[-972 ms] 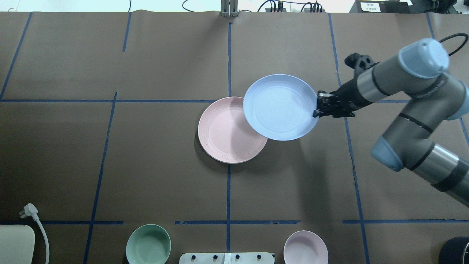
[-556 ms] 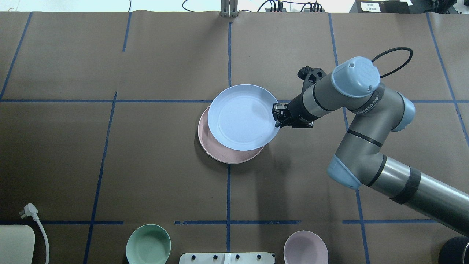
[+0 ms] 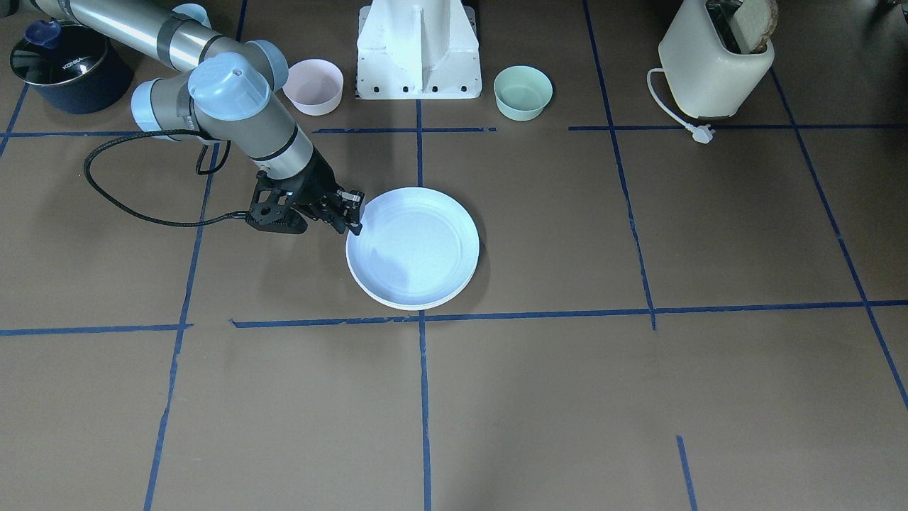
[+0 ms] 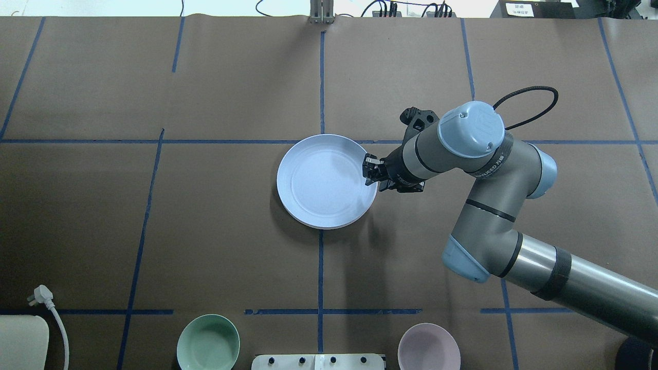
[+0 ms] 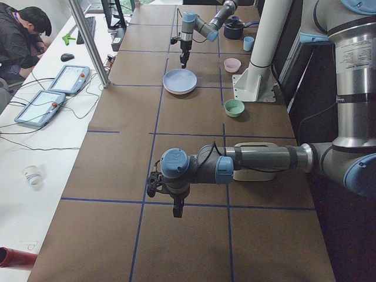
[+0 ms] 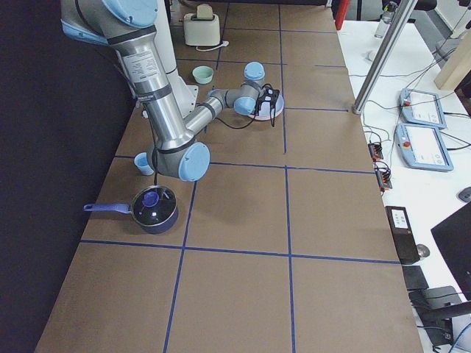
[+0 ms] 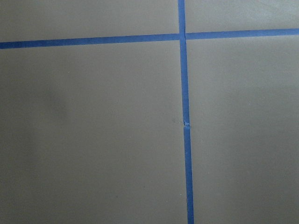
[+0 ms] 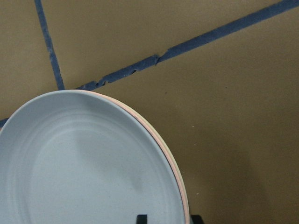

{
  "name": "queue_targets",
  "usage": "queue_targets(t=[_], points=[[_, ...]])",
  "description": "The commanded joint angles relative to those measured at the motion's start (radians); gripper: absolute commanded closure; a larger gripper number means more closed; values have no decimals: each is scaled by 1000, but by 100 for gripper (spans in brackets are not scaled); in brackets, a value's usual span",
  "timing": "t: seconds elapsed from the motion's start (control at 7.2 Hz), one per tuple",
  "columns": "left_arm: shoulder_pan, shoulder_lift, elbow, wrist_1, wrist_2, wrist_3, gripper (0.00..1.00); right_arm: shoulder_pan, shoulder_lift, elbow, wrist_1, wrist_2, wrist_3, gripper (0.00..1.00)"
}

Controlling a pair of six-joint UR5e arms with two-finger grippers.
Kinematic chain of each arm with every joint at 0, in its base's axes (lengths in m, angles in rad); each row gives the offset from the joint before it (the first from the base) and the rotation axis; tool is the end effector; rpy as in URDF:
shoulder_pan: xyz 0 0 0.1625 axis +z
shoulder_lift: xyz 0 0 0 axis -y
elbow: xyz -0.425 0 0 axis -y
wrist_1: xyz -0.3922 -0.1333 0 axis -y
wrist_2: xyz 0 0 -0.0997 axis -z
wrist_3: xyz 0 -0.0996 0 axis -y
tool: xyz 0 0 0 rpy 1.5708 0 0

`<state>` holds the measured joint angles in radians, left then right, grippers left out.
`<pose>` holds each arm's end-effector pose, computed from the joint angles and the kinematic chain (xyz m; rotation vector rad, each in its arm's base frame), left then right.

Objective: Stack three plates with pink and blue
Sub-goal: 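Open the right gripper and withdraw it away from the stack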

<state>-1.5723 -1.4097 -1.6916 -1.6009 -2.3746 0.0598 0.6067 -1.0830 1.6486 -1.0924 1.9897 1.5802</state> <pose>-0.0622 -0.4226 0.6679 0.0150 0.8038 0.0510 -0.4886 -0.4520 0.2873 -0.0608 -1.0977 0.3347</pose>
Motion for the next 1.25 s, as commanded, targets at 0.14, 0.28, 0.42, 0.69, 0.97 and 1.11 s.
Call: queue_targets(t=[0.14, 0.28, 0.42, 0.69, 0.97, 1.11], points=[[0, -2, 0, -1, 3, 0, 0, 112, -3, 3, -169, 110, -200, 0], [5, -5, 0, 5, 3, -2, 0, 224, -17, 2, -279, 179, -409, 0], [21, -8, 1, 15, 5, -5, 0, 325, -70, 4, -343, 239, -625, 0], [31, -11, -19, 97, 3, -9, 0, 564, -252, -4, -382, 296, -1104, 0], [31, -11, -34, 96, 3, -3, 0, 771, -369, -3, -492, 297, -1558, 0], [31, -9, -61, 94, 9, -2, 0, 847, -423, -3, -503, 311, -1676, 0]])
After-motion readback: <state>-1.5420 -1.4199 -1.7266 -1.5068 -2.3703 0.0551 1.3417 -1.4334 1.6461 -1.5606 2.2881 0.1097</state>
